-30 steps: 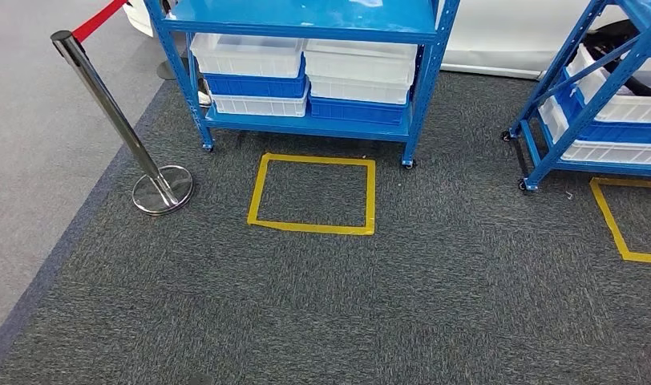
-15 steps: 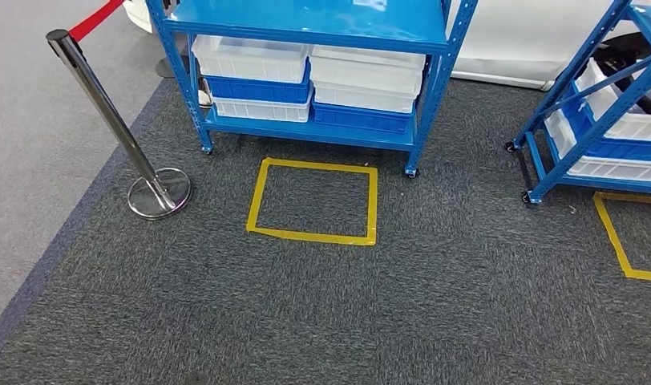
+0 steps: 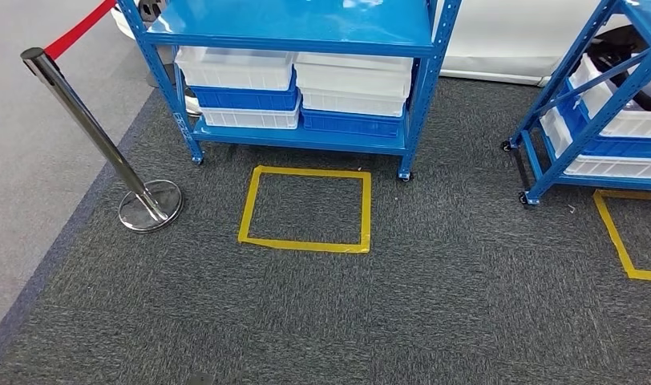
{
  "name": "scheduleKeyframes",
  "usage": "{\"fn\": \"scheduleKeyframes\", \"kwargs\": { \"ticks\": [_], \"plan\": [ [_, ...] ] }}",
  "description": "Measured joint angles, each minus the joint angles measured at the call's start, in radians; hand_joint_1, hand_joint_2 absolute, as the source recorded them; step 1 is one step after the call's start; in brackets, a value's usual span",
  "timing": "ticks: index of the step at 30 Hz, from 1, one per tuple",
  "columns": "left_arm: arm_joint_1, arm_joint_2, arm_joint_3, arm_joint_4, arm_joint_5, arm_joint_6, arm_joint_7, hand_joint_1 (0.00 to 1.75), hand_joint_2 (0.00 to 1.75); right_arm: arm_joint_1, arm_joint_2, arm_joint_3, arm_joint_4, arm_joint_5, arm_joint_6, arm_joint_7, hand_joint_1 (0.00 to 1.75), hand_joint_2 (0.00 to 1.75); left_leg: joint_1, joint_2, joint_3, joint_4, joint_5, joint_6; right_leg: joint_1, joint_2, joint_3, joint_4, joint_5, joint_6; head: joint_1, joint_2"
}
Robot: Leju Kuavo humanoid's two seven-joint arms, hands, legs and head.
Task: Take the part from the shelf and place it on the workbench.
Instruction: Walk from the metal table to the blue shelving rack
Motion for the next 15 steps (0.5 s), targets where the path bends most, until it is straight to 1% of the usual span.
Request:
{"fn": "scheduleKeyframes", "kwargs": {
  "ticks": [1, 2, 4, 6, 7, 8, 9, 10, 11, 12, 13, 14, 15],
  "plan": [
    [0.0, 0.0, 0.0, 0.0, 0.0, 0.0, 0.0, 0.0, 0.0, 0.0, 0.001, 0.0, 0.0, 0.0, 0.0, -0.001, 0.0, 1.75, -0.004, 0.0, 0.019, -0.055, 0.027, 0.007, 0.002, 0.001, 0.004, 0.001, -0.007, 0.004, 0.0, 0.0],
    [0.0, 0.001, 0.0, 0.0, 0.0, 0.0, 0.0, 0.0, 0.0, -0.001, 0.001, 0.0, 0.001, 0.0, 0.0, -0.002, 0.0, 1.75, -0.008, 0.0, 0.032, -0.09, 0.038, 0.012, 0.001, 0.002, 0.005, 0.002, -0.012, 0.009, 0.0, 0.0],
    [-0.002, 0.001, 0.0, 0.0, 0.001, 0.0, 0.001, 0.0, 0.0, -0.003, 0.002, 0.0, 0.002, 0.0, 0.0, -0.003, 0.0, 1.75, -0.014, -0.001, 0.039, -0.111, 0.029, 0.018, 0.001, 0.002, 0.004, -0.002, -0.017, 0.02, 0.0, 0.0],
    [0.0, 0.001, 0.0, 0.0, 0.001, 0.0, 0.002, 0.0, 0.0, -0.004, 0.002, 0.0, 0.001, 0.0, 0.0, -0.004, 0.0, 1.75, -0.008, -0.002, 0.05, -0.127, 0.029, 0.025, 0.0, -0.001, 0.01, 0.0, -0.024, 0.031, 0.0, 0.0],
    [0.001, 0.0, 0.0, 0.0, 0.001, 0.001, 0.002, 0.0, 0.0, -0.005, 0.002, 0.0, 0.001, 0.0, 0.0, -0.004, 0.0, 1.75, -0.004, -0.002, 0.059, -0.137, 0.029, 0.029, 0.0, -0.001, 0.003, 0.02, -0.036, 0.036, 0.0, 0.0],
    [0.0, 0.0, 0.0, 0.0, 0.001, 0.001, 0.002, 0.0, 0.0, -0.005, 0.002, 0.0, 0.001, 0.0, 0.0, -0.004, 0.0, 1.75, -0.001, -0.001, 0.068, -0.144, 0.029, 0.034, -0.002, -0.002, -0.018, 0.062, -0.056, 0.04, 0.001, 0.0],
    [-0.001, 0.0, 0.0, 0.0, 0.001, 0.001, 0.002, 0.0, 0.0, -0.005, 0.001, 0.0, 0.001, 0.0, 0.0, -0.004, 0.0, 1.75, -0.002, -0.001, 0.074, -0.147, 0.025, 0.038, -0.003, -0.002, -0.053, 0.123, -0.08, 0.043, 0.001, 0.0],
    [-0.002, 0.0, 0.0, 0.0, 0.0, 0.001, 0.002, 0.0, 0.0, -0.004, 0.001, 0.0, 0.001, 0.0, 0.0, -0.004, 0.0, 1.75, -0.002, 0.0, 0.079, -0.147, 0.021, 0.04, -0.005, -0.002, -0.094, 0.188, -0.101, 0.046, 0.001, 0.0],
    [-0.002, 0.0, 0.0, 0.0, 0.0, 0.001, 0.002, 0.0, 0.0, -0.004, 0.001, 0.0, 0.001, 0.0, 0.0, -0.004, 0.0, 1.75, -0.002, 0.0, 0.084, -0.147, 0.016, 0.041, -0.007, -0.002, -0.131, 0.239, -0.109, 0.05, 0.001, 0.0],
    [-0.002, 0.0, 0.001, 0.0, 0.0, 0.0, 0.002, 0.0, 0.0, -0.004, 0.001, 0.0, 0.001, 0.0, 0.0, -0.004, 0.0, 1.75, -0.002, 0.0, 0.091, -0.146, 0.01, 0.04, -0.01, -0.003, -0.154, 0.259, -0.097, 0.053, 0.001, 0.0],
    [-0.001, 0.0, 0.001, 0.0, 0.0, 0.0, 0.002, 0.0, 0.0, -0.003, 0.001, 0.0, 0.001, 0.0, 0.0, -0.004, 0.0, 1.75, -0.001, -0.001, 0.099, -0.146, 0.003, 0.038, -0.012, -0.003, -0.157, 0.24, -0.065, 0.054, 0.001, 0.0],
    [0.0, -0.001, 0.001, 0.0, 0.0, 0.0, 0.002, 0.0, 0.0, -0.002, 0.0, 0.0, 0.001, 0.0, 0.0, -0.004, 0.0, 1.75, 0.0, -0.002, 0.109, -0.144, -0.004, 0.034, -0.015, -0.004, -0.142, 0.185, -0.017, 0.055, 0.001, 0.0],
    [0.0, -0.001, 0.001, 0.0, 0.0, 0.0, 0.002, 0.0, 0.0, -0.001, -0.001, 0.0, 0.001, 0.0, 0.0, -0.004, 0.0, 1.75, 0.001, -0.003, 0.116, -0.143, -0.013, 0.03, -0.016, -0.004, -0.12, 0.124, 0.022, 0.055, 0.001, 0.0]
  ]
}}
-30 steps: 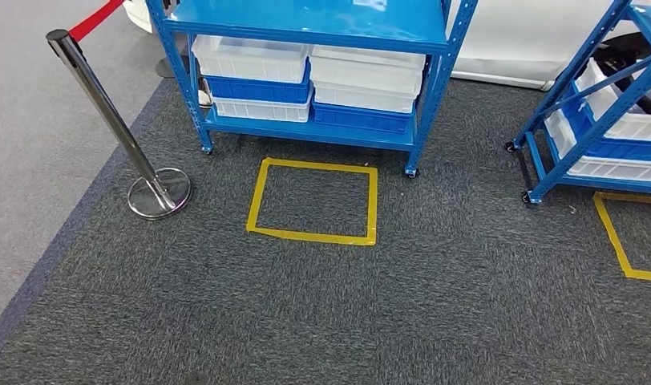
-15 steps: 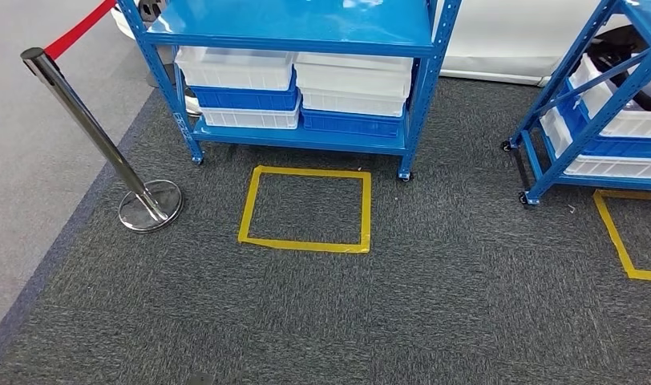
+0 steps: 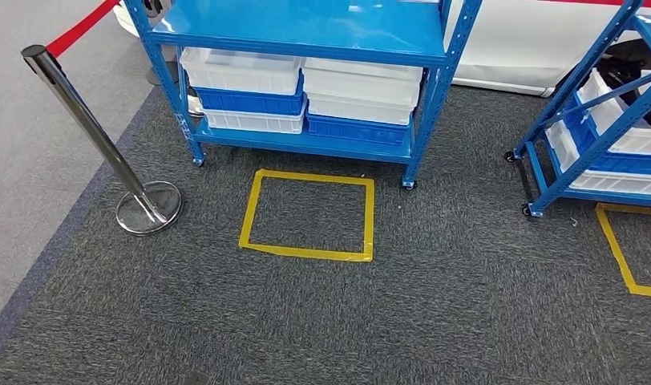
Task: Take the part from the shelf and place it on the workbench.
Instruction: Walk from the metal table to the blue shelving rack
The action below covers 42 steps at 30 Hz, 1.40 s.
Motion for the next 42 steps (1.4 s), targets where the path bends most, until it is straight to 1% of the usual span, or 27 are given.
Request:
{"fn": "scheduleKeyframes", "kwargs": {
  "ticks": [1, 2, 4, 7, 8, 10, 11, 12, 13, 15, 16, 17, 19, 22, 24, 26, 27, 28, 30, 31, 32, 34, 36, 38, 39, 41, 42],
  "plan": [
    [-0.001, 0.0, 0.0, 0.0, 0.0, 0.0, 0.0, 0.0, 0.0, 0.0, -0.001, 0.0, 0.0, 0.0, 0.0, 0.0, 0.0, 1.75, -0.001, 0.0, 0.005, 0.003, -0.009, -0.006, 0.002, -0.001, 0.021, -0.055, 0.027, -0.002, 0.0, 0.0],
    [-0.002, -0.001, 0.0, 0.0, 0.0, 0.0, 0.0, 0.0, 0.0, 0.0, -0.001, 0.0, 0.0, 0.0, 0.0, 0.0, 0.0, 1.75, -0.002, 0.0, 0.008, 0.005, -0.015, -0.011, 0.004, -0.001, 0.035, -0.09, 0.039, -0.005, 0.0, 0.0],
    [-0.004, -0.001, 0.0, 0.0, 0.0, 0.0, 0.0, 0.0, 0.0, -0.002, -0.001, 0.0, 0.001, 0.0, 0.0, 0.0, 0.0, 1.75, -0.005, 0.001, 0.011, 0.003, -0.021, -0.022, 0.01, 0.0, 0.041, -0.104, 0.032, -0.014, 0.0, 0.0],
    [-0.005, -0.001, 0.001, 0.0, 0.0, 0.0, 0.0, 0.0, 0.0, -0.002, -0.002, 0.0, 0.001, 0.0, 0.0, 0.0, 0.0, 1.75, -0.002, 0.001, 0.007, 0.026, -0.042, -0.036, 0.005, 0.0, 0.054, -0.115, 0.029, -0.032, -0.001, 0.0],
    [-0.006, -0.001, 0.001, 0.0, 0.0, 0.0, 0.0, 0.0, 0.0, -0.001, -0.002, 0.0, 0.001, 0.0, 0.0, 0.0, 0.0, 1.75, -0.001, 0.001, -0.012, 0.068, -0.063, -0.039, 0.003, -0.001, 0.06, -0.119, 0.027, -0.039, -0.001, 0.0],
    [-0.004, -0.001, 0.001, 0.0, 0.0, 0.0, 0.0, 0.0, 0.0, -0.001, -0.002, -0.001, 0.001, 0.0, 0.001, 0.0, 0.0, 1.75, 0.0, 0.001, -0.085, 0.199, -0.114, -0.044, 0.005, -0.003, 0.069, -0.12, 0.019, -0.048, -0.002, 0.0],
    [-0.003, -0.001, 0.001, 0.0, 0.0, 0.0, 0.0, 0.0, 0.0, -0.001, -0.002, 0.0, 0.001, 0.0, 0.001, 0.0, 0.0, 1.75, 0.001, 0.001, -0.122, 0.258, -0.127, -0.045, 0.006, -0.002, 0.073, -0.12, 0.015, -0.051, -0.002, 0.0],
    [-0.002, -0.001, 0.001, 0.0, 0.0, 0.0, 0.001, 0.0, 0.0, -0.001, -0.002, 0.0, 0.001, 0.0, 0.001, 0.0, 0.0, 1.75, 0.001, 0.001, -0.147, 0.287, -0.121, -0.046, 0.007, -0.001, 0.079, -0.12, 0.01, -0.052, -0.002, 0.0],
    [-0.001, -0.001, 0.001, 0.0, 0.0, 0.0, 0.001, 0.0, 0.0, -0.001, -0.002, 0.0, 0.001, 0.0, 0.001, 0.0, 0.0, 1.75, 0.001, 0.001, -0.153, 0.277, -0.094, -0.045, 0.007, 0.001, 0.087, -0.12, 0.004, -0.051, -0.002, 0.0],
    [-0.001, -0.001, 0.001, 0.0, 0.0, 0.0, 0.001, 0.0, 0.0, 0.0, -0.002, -0.001, 0.001, 0.0, 0.002, 0.0, 0.0, 1.75, 0.0, 0.001, -0.119, 0.164, -0.005, -0.038, 0.007, 0.003, 0.105, -0.12, -0.01, -0.046, -0.002, 0.0],
    [0.0, -0.001, 0.001, 0.0, 0.0, 0.0, 0.001, 0.0, 0.0, 0.0, -0.002, -0.001, 0.001, 0.0, 0.002, 0.0, 0.0, 1.75, -0.002, 0.002, -0.096, 0.103, 0.026, -0.034, 0.009, 0.004, 0.109, -0.118, -0.016, -0.041, -0.001, 0.0],
    [-0.001, -0.001, 0.001, 0.0, 0.0, 0.0, 0.001, 0.0, 0.0, -0.001, -0.002, -0.001, 0.001, 0.0, 0.002, 0.0, 0.0, 1.75, -0.005, 0.001, -0.08, 0.061, 0.041, -0.03, 0.009, 0.005, 0.111, -0.118, -0.021, -0.035, -0.001, 0.0],
    [-0.002, -0.001, 0.001, 0.0, 0.001, -0.001, 0.001, 0.0, 0.0, -0.003, -0.002, -0.001, 0.001, 0.0, 0.004, 0.0, 0.0, 1.75, -0.012, 0.0, -0.071, 0.036, 0.035, -0.022, 0.011, 0.005, 0.109, -0.12, -0.026, -0.023, -0.002, 0.0],
    [0.0, -0.001, 0.001, 0.0, 0.004, -0.002, 0.001, 0.0, 0.0, -0.005, -0.002, -0.001, 0.001, 0.0, 0.012, -0.002, 0.0, 1.75, -0.005, -0.001, -0.056, 0.017, 0.034, -0.006, 0.009, 0.003, 0.111, -0.108, -0.041, -0.007, -0.002, 0.0],
    [-0.001, -0.001, 0.002, 0.0, 0.005, -0.002, 0.0, 0.0, 0.0, -0.005, -0.002, -0.001, 0.001, 0.001, 0.015, -0.002, 0.0, 1.75, -0.003, 0.0, -0.042, 0.007, 0.031, 0.004, 0.008, 0.002, 0.065, -0.016, -0.082, 0.0, -0.001, 0.0],
    [-0.002, -0.001, 0.002, 0.0, 0.006, -0.002, 0.0, 0.0, 0.0, -0.005, -0.002, -0.001, 0.001, 0.002, 0.016, -0.002, 0.0, 1.75, -0.005, 0.001, -0.032, 0.006, 0.022, 0.01, 0.008, 0.001, -0.015, 0.111, -0.12, 0.003, -0.001, 0.0],
    [-0.001, -0.001, 0.002, 0.0, 0.006, -0.002, 0.0, 0.0, 0.0, -0.004, -0.002, -0.001, 0.001, 0.002, 0.016, -0.002, 0.0, 1.75, -0.005, 0.001, -0.026, 0.006, 0.017, 0.011, 0.008, 0.001, -0.043, 0.144, -0.117, 0.003, -0.002, 0.0],
    [-0.001, -0.001, 0.002, 0.0, 0.006, -0.002, 0.0, 0.0, 0.0, -0.003, -0.002, -0.001, 0.001, 0.002, 0.016, -0.002, 0.0, 1.75, -0.006, 0.0, -0.018, 0.006, 0.011, 0.01, 0.009, 0.001, -0.054, 0.141, -0.093, 0.002, -0.002, 0.0],
    [0.001, -0.001, 0.002, 0.0, 0.006, -0.002, 0.0, 0.0, 0.0, -0.001, -0.002, -0.001, 0.001, 0.002, 0.016, -0.002, 0.0, 1.75, -0.006, -0.003, 0.0, 0.006, -0.003, 0.006, 0.011, 0.001, -0.024, 0.033, -0.005, -0.005, -0.001, 0.0],
    [0.0, -0.001, 0.002, 0.0, 0.006, -0.002, 0.0, 0.0, 0.0, 0.0, -0.003, -0.001, 0.001, 0.002, 0.016, -0.002, 0.0, 1.75, -0.008, -0.003, 0.007, 0.007, -0.011, 0.002, 0.014, 0.001, -0.001, -0.027, 0.029, -0.011, -0.001, 0.0],
    [0.0, -0.002, 0.002, 0.0, 0.006, -0.002, 0.001, 0.0, 0.0, -0.001, -0.003, -0.001, 0.001, 0.003, 0.016, -0.002, 0.0, 1.75, -0.009, -0.003, 0.01, 0.007, -0.017, -0.002, 0.018, 0.001, 0.018, -0.074, 0.048, -0.017, -0.001, 0.0],
    [-0.002, -0.002, 0.003, 0.0, 0.006, -0.002, 0.001, 0.0, 0.0, -0.002, -0.004, -0.001, 0.001, 0.003, 0.016, -0.001, 0.0, 1.75, -0.01, -0.002, 0.013, 0.005, -0.022, -0.01, 0.025, 0.001, 0.031, -0.103, 0.047, -0.026, -0.002, 0.0],
    [-0.003, -0.002, 0.003, 0.0, 0.006, -0.002, 0.002, 0.0, 0.0, -0.003, -0.004, -0.001, 0.001, 0.003, 0.016, -0.001, 0.0, 1.75, -0.01, -0.001, 0.021, 0.002, -0.026, -0.019, 0.021, 0.001, 0.04, -0.118, 0.047, -0.033, -0.002, 0.0],
    [-0.004, -0.002, 0.003, 0.0, 0.006, -0.003, 0.001, 0.0, 0.0, -0.001, -0.003, -0.001, 0.001, 0.003, 0.016, -0.001, 0.0, 1.75, -0.011, 0.0, 0.007, 0.044, -0.051, -0.028, 0.014, -0.002, 0.058, -0.136, 0.047, -0.043, -0.005, 0.0],
    [-0.004, -0.002, 0.003, 0.0, 0.006, -0.003, 0.001, 0.0, 0.0, -0.001, -0.003, -0.001, 0.001, 0.003, 0.016, -0.001, 0.0, 1.75, -0.009, 0.0, -0.021, 0.097, -0.074, -0.032, 0.013, -0.003, 0.066, -0.141, 0.045, -0.048, -0.006, 0.0],
    [-0.003, -0.002, 0.003, 0.0, 0.006, -0.005, 0.001, 0.0, 0.0, -0.001, -0.003, -0.001, 0.001, 0.003, 0.016, -0.001, 0.0, 1.75, -0.005, 0.0, -0.102, 0.229, -0.116, -0.04, 0.012, -0.004, 0.074, -0.143, 0.038, -0.054, -0.007, 0.0],
    [-0.001, -0.002, 0.003, 0.0, 0.006, -0.006, 0.001, 0.0, 0.0, -0.002, -0.003, -0.001, 0.001, 0.003, 0.016, -0.001, 0.0, 1.75, -0.003, 0.0, -0.133, 0.27, -0.117, -0.043, 0.011, -0.003, 0.079, -0.143, 0.034, -0.055, -0.007, 0.0]
  ]
}}
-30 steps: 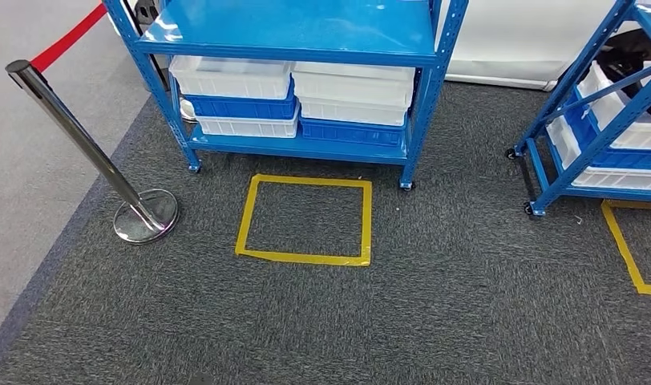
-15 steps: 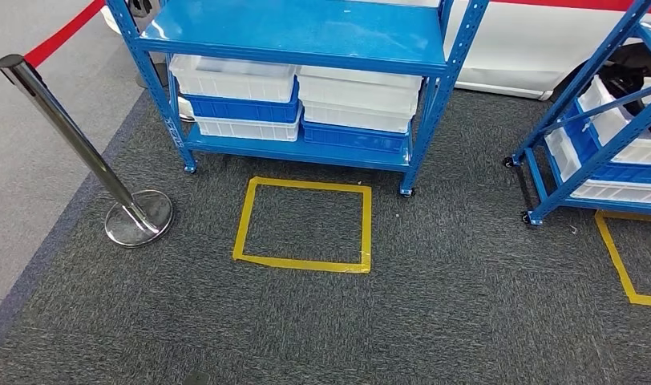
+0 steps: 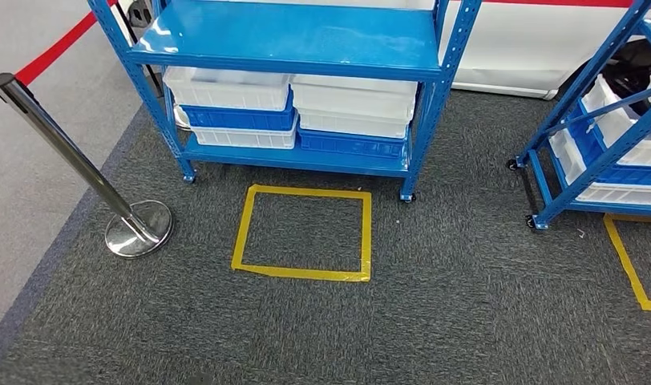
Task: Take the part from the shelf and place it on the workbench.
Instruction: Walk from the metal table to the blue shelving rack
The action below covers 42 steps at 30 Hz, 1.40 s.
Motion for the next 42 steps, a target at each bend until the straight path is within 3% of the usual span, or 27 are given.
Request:
{"fn": "scheduleKeyframes", "kwargs": {
  "ticks": [1, 2, 3, 5, 6, 9, 11, 14, 15, 16, 17, 19, 20, 23, 26, 27, 29, 30, 31, 32, 34, 35, 36, 40, 42],
  "plan": [
    [0.001, 0.0, 0.0, 0.0, 0.0, 0.0, 0.0, 0.0, 0.0, 0.0, 0.0, 0.0, 0.0, 0.0, 0.0, 0.0, 0.0, 1.75, 0.002, 0.0, -0.014, 0.006, 0.019, -0.003, -0.001, 0.001, 0.006, 0.001, -0.005, 0.002, 0.0, 0.0],
    [0.001, 0.001, 0.0, 0.0, 0.001, 0.0, 0.0, 0.0, 0.0, 0.0, 0.0, 0.0, 0.0, 0.001, 0.001, 0.0, 0.0, 1.75, 0.004, 0.0, -0.008, -0.028, 0.056, -0.004, -0.002, 0.002, 0.014, 0.002, -0.011, 0.005, 0.0, 0.0],
    [0.001, 0.001, 0.0, 0.0, 0.001, 0.0, 0.0, 0.0, 0.0, 0.0, 0.0, 0.0, 0.0, 0.002, 0.001, 0.0, 0.0, 1.75, 0.006, 0.001, 0.013, -0.09, 0.103, -0.005, -0.003, 0.003, 0.022, 0.003, -0.017, 0.009, 0.0, 0.0],
    [0.0, 0.002, 0.0, 0.0, 0.001, -0.001, 0.0, 0.0, 0.0, 0.0, 0.0, 0.0, 0.0, 0.004, 0.001, 0.0, 0.0, 1.75, 0.006, 0.001, 0.058, -0.204, 0.156, -0.002, -0.002, 0.003, 0.028, 0.011, -0.033, 0.021, 0.0, 0.0],
    [0.0, 0.002, 0.0, 0.0, 0.001, -0.001, 0.0, 0.0, 0.0, -0.001, 0.0, 0.0, 0.0, 0.005, 0.001, 0.0, 0.0, 1.75, 0.004, 0.0, 0.07, -0.234, 0.162, 0.003, 0.0, 0.004, 0.028, 0.013, -0.038, 0.028, 0.001, 0.0],
    [0.001, 0.002, 0.0, 0.0, 0.001, -0.002, -0.001, 0.0, 0.0, -0.004, 0.0, 0.0, 0.0, 0.009, 0.001, 0.0, 0.0, 1.75, 0.001, -0.002, 0.077, -0.247, 0.155, 0.023, -0.001, 0.004, 0.03, 0.013, -0.046, 0.044, 0.001, 0.0],
    [0.001, 0.002, 0.001, 0.0, 0.001, -0.002, -0.002, 0.0, 0.0, -0.006, 0.0, 0.0, 0.0, 0.01, 0.001, 0.0, 0.0, 1.75, 0.003, -0.002, 0.085, -0.255, 0.154, 0.036, -0.004, 0.003, 0.016, 0.051, -0.069, 0.053, 0.001, 0.0],
    [0.0, 0.002, 0.001, 0.0, 0.001, -0.002, -0.003, 0.0, 0.0, -0.005, 0.0, 0.0, 0.0, 0.012, 0.001, 0.0, 0.0, 1.75, 0.001, 0.0, 0.095, -0.258, 0.145, 0.049, -0.005, 0.003, -0.087, 0.236, -0.143, 0.059, 0.002, 0.0],
    [0.0, 0.002, 0.001, 0.0, 0.001, -0.002, -0.004, 0.0, 0.0, -0.005, 0.0, 0.0, 0.0, 0.013, 0.001, 0.0, 0.0, 1.75, -0.001, 0.0, 0.1, -0.258, 0.14, 0.051, -0.005, 0.002, -0.12, 0.283, -0.15, 0.059, 0.001, 0.0],
    [0.0, 0.002, 0.001, 0.0, 0.001, -0.002, -0.004, 0.0, 0.0, -0.004, 0.0, 0.0, 0.0, 0.013, 0.001, 0.0, 0.0, 1.75, -0.003, -0.001, 0.106, -0.258, 0.135, 0.051, -0.004, 0.002, -0.137, 0.296, -0.135, 0.057, 0.001, 0.0],
    [0.001, 0.002, 0.001, 0.0, 0.001, -0.002, -0.004, 0.0, 0.0, -0.003, 0.0, 0.0, 0.0, 0.013, 0.002, 0.0, 0.0, 1.75, -0.005, -0.003, 0.115, -0.258, 0.129, 0.051, -0.002, 0.002, -0.133, 0.268, -0.1, 0.053, 0.001, 0.0],
    [0.001, 0.001, 0.001, 0.0, 0.0, -0.002, -0.004, 0.0, 0.0, -0.002, -0.001, 0.0, 0.0, 0.014, 0.002, 0.0, 0.0, 1.75, -0.008, -0.004, 0.133, -0.258, 0.115, 0.048, 0.006, 0.003, -0.088, 0.144, -0.015, 0.036, 0.001, 0.0],
    [0.0, 0.001, 0.001, 0.0, 0.0, -0.002, -0.004, 0.0, 0.0, -0.002, -0.002, 0.0, 0.0, 0.014, 0.002, 0.0, 0.0, 1.75, -0.01, -0.005, 0.14, -0.258, 0.108, 0.044, 0.011, 0.002, -0.065, 0.087, 0.009, 0.027, 0.001, 0.0],
    [-0.003, 0.0, 0.001, 0.0, 0.0, -0.004, -0.005, 0.0, 0.0, -0.005, -0.004, 0.0, 0.0, 0.014, 0.002, 0.0, 0.0, 1.75, -0.01, -0.003, 0.148, -0.265, 0.097, 0.031, 0.021, 0.002, -0.042, 0.033, 0.009, 0.014, 0.001, 0.0],
    [-0.004, -0.001, 0.001, 0.0, 0.0, -0.007, -0.008, 0.0, 0.0, -0.004, -0.003, -0.001, 0.0, 0.015, 0.002, -0.001, 0.0, 1.75, -0.01, 0.0, 0.147, -0.243, 0.077, 0.018, 0.008, 0.0, -0.013, 0.003, 0.011, 0.006, -0.001, 0.0],
    [-0.004, 0.0, 0.001, 0.0, 0.0, -0.008, -0.008, 0.0, 0.0, -0.004, -0.003, -0.001, 0.0, 0.015, 0.002, -0.001, 0.0, 1.75, -0.009, 0.001, 0.126, -0.199, 0.056, 0.013, 0.004, -0.002, -0.001, -0.007, 0.01, 0.002, -0.001, 0.0],
    [-0.003, 0.0, 0.001, 0.0, 0.0, -0.009, -0.009, 0.0, 0.0, -0.003, -0.003, -0.001, 0.0, 0.015, 0.002, -0.001, 0.0, 1.75, -0.004, 0.001, 0.05, -0.071, 0.011, 0.004, 0.004, -0.003, 0.012, -0.011, 0.002, -0.003, -0.002, 0.0],
    [-0.002, 0.0, 0.001, 0.0, 0.0, -0.009, -0.009, 0.0, 0.0, -0.003, -0.003, -0.001, 0.0, 0.015, 0.002, -0.001, 0.0, 1.75, -0.001, 0.001, 0.014, -0.019, 0.003, -0.001, 0.004, -0.002, 0.018, -0.011, -0.004, -0.004, -0.002, 0.0],
    [-0.001, 0.0, 0.001, 0.0, 0.0, -0.009, -0.009, 0.0, 0.0, -0.003, -0.003, -0.001, 0.0, 0.015, 0.002, -0.001, 0.0, 1.75, 0.002, 0.001, -0.008, 0.0, 0.015, -0.005, 0.003, -0.001, 0.027, -0.011, -0.012, -0.002, -0.002, 0.0],
    [0.0, 0.001, 0.002, 0.0, 0.0, -0.009, -0.009, 0.0, 0.0, -0.003, -0.003, -0.001, 0.0, 0.015, 0.002, -0.001, 0.0, 1.75, 0.005, 0.001, -0.011, -0.02, 0.049, -0.008, 0.001, 0.001, 0.038, -0.01, -0.02, 0.001, -0.002, 0.0],
    [0.001, 0.002, 0.002, 0.0, 0.0, -0.009, -0.009, 0.0, 0.0, -0.002, -0.003, -0.002, 0.0, 0.016, 0.002, -0.001, 0.0, 1.75, 0.01, 0.002, 0.022, -0.134, 0.141, -0.012, -0.002, 0.002, 0.06, -0.007, -0.041, 0.011, -0.002, 0.0],
    [0.002, 0.002, 0.002, 0.001, 0.0, -0.009, -0.008, 0.0, 0.0, -0.002, -0.003, -0.002, 0.0, 0.017, 0.002, -0.001, 0.0, 1.75, 0.01, 0.003, 0.042, -0.19, 0.17, -0.012, -0.001, 0.003, 0.065, -0.003, -0.051, 0.018, -0.002, 0.0],
    [0.001, 0.002, 0.002, 0.001, 0.0, -0.009, -0.008, 0.0, 0.0, -0.003, -0.003, -0.003, 0.0, 0.017, 0.002, -0.001, 0.0, 1.75, 0.009, 0.002, 0.055, -0.225, 0.182, -0.008, 0.0, 0.003, 0.066, 0.0, -0.059, 0.025, -0.002, 0.0],
    [0.001, 0.002, 0.003, 0.001, -0.001, -0.007, -0.008, 0.0, 0.0, -0.009, -0.003, -0.004, 0.0, 0.018, 0.003, -0.001, 0.0, 1.75, 0.005, -0.001, 0.068, -0.248, 0.165, 0.02, 0.0, 0.003, 0.072, 0.002, -0.076, 0.047, -0.003, 0.0],
    [0.0, 0.002, 0.003, 0.001, -0.001, -0.006, -0.008, 0.0, 0.0, -0.01, -0.003, -0.005, 0.0, 0.018, 0.003, -0.001, 0.0, 1.75, 0.008, -0.001, 0.081, -0.256, 0.16, 0.034, -0.002, 0.002, 0.047, 0.062, -0.106, 0.054, -0.002, 0.0]
  ]
}}
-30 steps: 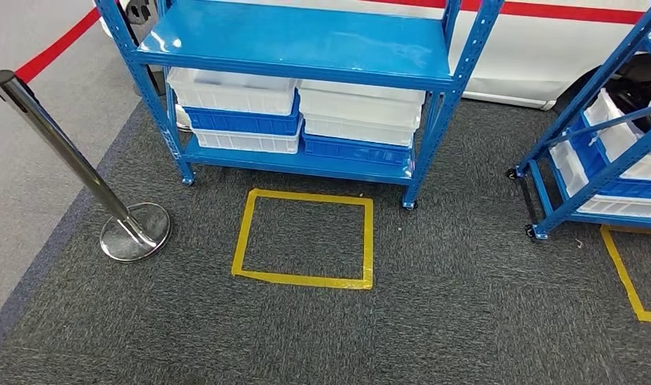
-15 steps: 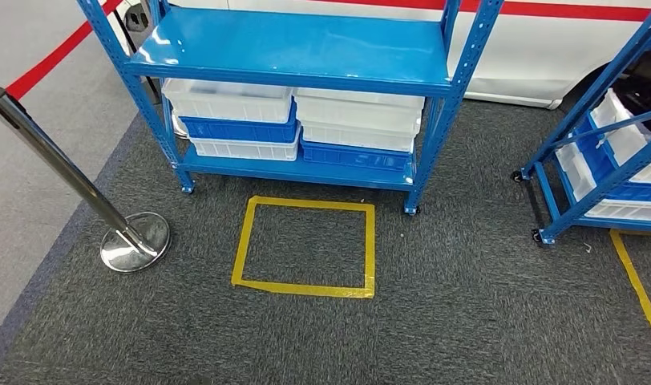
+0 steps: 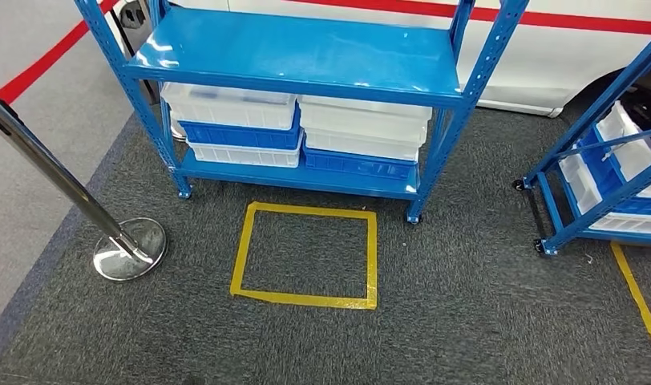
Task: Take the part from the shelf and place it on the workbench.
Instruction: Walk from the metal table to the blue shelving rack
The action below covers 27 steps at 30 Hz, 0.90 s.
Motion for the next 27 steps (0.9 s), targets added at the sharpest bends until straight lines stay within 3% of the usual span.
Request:
{"fn": "scheduleKeyframes", "kwargs": {
  "ticks": [3, 4, 5, 7, 9, 12, 15, 16, 18, 19, 20, 21, 23, 24, 25, 27],
  "plan": [
    [-0.002, 0.0, 0.0, 0.0, 0.0, 0.0, 0.0, 0.0, 0.0, 0.001, 0.0, -0.001, 0.0, 0.0, 0.0, 0.0, 0.0, 1.75, -0.003, 0.001, 0.016, -0.002, -0.015, 0.01, 0.0, 0.0, -0.128, 0.203, -0.065, 0.005, 0.001, 0.0],
    [-0.002, 0.0, 0.0, 0.0, 0.0, 0.0, 0.0, 0.0, 0.0, 0.003, 0.0, -0.001, 0.0, 0.0, 0.0, 0.0, 0.0, 1.75, -0.004, 0.0, 0.024, -0.002, -0.021, 0.011, 0.0, 0.0, -0.16, 0.239, -0.06, 0.005, 0.001, 0.0],
    [-0.001, 0.0, 0.0, 0.0, 0.0, 0.0, 0.0, 0.0, 0.0, 0.004, 0.0, -0.001, 0.0, 0.0, 0.001, 0.0, 0.0, 1.75, -0.005, -0.001, 0.033, -0.002, -0.028, 0.01, 0.0, 0.0, -0.173, 0.236, -0.033, 0.003, 0.001, 0.0],
    [0.001, 0.0, 0.0, 0.0, 0.0, 0.0, 0.0, 0.0, 0.0, 0.006, 0.0, -0.001, 0.0, 0.001, 0.001, 0.0, 0.0, 1.75, -0.006, -0.004, 0.055, -0.002, -0.042, 0.007, 0.002, 0.0, -0.147, 0.13, 0.064, -0.007, 0.001, 0.0],
    [-0.001, -0.001, 0.001, 0.0, 0.0, 0.0, 0.0, 0.0, 0.0, 0.006, 0.0, -0.002, 0.0, 0.003, 0.002, 0.0, 0.0, 1.75, -0.008, -0.004, 0.069, -0.004, -0.056, 0.001, 0.011, 0.0, -0.105, 0.017, 0.12, -0.022, 0.001, 0.0],
    [-0.004, -0.002, 0.001, 0.0, 0.001, 0.0, 0.0, 0.0, 0.0, 0.004, -0.001, -0.002, 0.0, 0.006, 0.002, 0.0, 0.0, 1.75, -0.008, -0.001, 0.078, -0.014, -0.065, -0.014, 0.021, 0.0, -0.086, -0.028, 0.118, -0.036, 0.001, 0.0],
    [-0.004, -0.002, 0.001, 0.0, 0.002, 0.002, 0.0, 0.0, 0.0, 0.006, -0.001, -0.003, 0.0, 0.009, 0.002, 0.0, 0.0, 1.75, -0.009, 0.0, 0.077, 0.009, -0.088, -0.028, 0.009, -0.002, -0.06, -0.054, 0.118, -0.047, 0.0, 0.0],
    [-0.004, -0.002, 0.002, 0.0, 0.002, 0.002, 0.0, 0.0, 0.0, 0.007, 0.0, -0.003, 0.0, 0.009, 0.003, 0.0, 0.0, 1.75, -0.009, 0.0, 0.057, 0.052, -0.109, -0.031, 0.006, -0.004, -0.051, -0.061, 0.118, -0.051, 0.0, 0.0],
    [-0.004, -0.001, 0.002, 0.0, 0.003, 0.003, 0.0, 0.0, 0.0, 0.006, 0.0, -0.003, 0.0, 0.009, 0.005, 0.0, 0.0, 1.75, -0.008, 0.0, -0.019, 0.179, -0.155, -0.038, 0.007, -0.005, -0.041, -0.064, 0.111, -0.058, 0.0, 0.0],
    [-0.003, -0.001, 0.002, 0.0, 0.003, 0.003, 0.0, 0.0, 0.0, 0.006, 0.001, -0.003, 0.0, 0.009, 0.006, 0.0, 0.0, 1.75, -0.007, 0.001, -0.055, 0.231, -0.163, -0.041, 0.007, -0.004, -0.036, -0.063, 0.106, -0.06, 0.0, 0.0],
    [-0.001, 0.0, 0.002, 0.0, 0.003, 0.002, 0.0, 0.0, 0.0, 0.006, 0.001, -0.003, 0.0, 0.009, 0.008, 0.0, 0.0, 1.75, -0.007, 0.001, -0.079, 0.254, -0.152, -0.044, 0.007, -0.003, -0.029, -0.063, 0.099, -0.06, 0.0, 0.0],
    [-0.001, 0.0, 0.002, 0.0, 0.003, 0.002, 0.001, 0.0, 0.0, 0.006, 0.001, -0.003, 0.0, 0.009, 0.01, 0.0, 0.0, 1.75, -0.006, 0.001, -0.083, 0.236, -0.118, -0.045, 0.007, -0.001, -0.02, -0.063, 0.092, -0.058, -0.001, 0.0],
    [0.0, 0.001, 0.002, 0.0, 0.003, 0.002, 0.001, 0.0, 0.0, 0.007, 0.001, -0.003, 0.0, 0.009, 0.013, 0.0, 0.0, 1.75, -0.003, 0.002, -0.05, 0.121, -0.026, -0.043, 0.007, 0.0, 0.0, -0.06, 0.075, -0.051, 0.0, 0.0],
    [0.0, 0.002, 0.003, 0.0, 0.003, 0.002, 0.001, 0.0, 0.0, 0.007, 0.001, -0.003, 0.0, 0.009, 0.013, 0.0, 0.0, 1.75, -0.004, 0.002, -0.027, 0.061, 0.002, -0.039, 0.008, 0.0, 0.005, -0.056, 0.065, -0.046, 0.0, 0.0],
    [-0.001, 0.002, 0.003, 0.0, 0.003, 0.002, 0.001, 0.0, 0.0, 0.006, 0.001, -0.003, 0.0, 0.009, 0.013, 0.0, 0.0, 1.75, -0.005, 0.002, -0.013, 0.025, 0.013, -0.034, 0.01, 0.001, 0.007, -0.053, 0.059, -0.04, 0.0, 0.0],
    [-0.002, 0.002, 0.005, 0.0, 0.002, 0.002, 0.001, 0.0, 0.0, 0.003, 0.001, -0.003, 0.0, 0.01, 0.013, 0.0, 0.0, 1.75, -0.01, 0.0, -0.004, 0.006, 0.005, -0.021, 0.012, 0.001, 0.006, -0.052, 0.052, -0.029, 0.0, 0.0]
  ]
}}
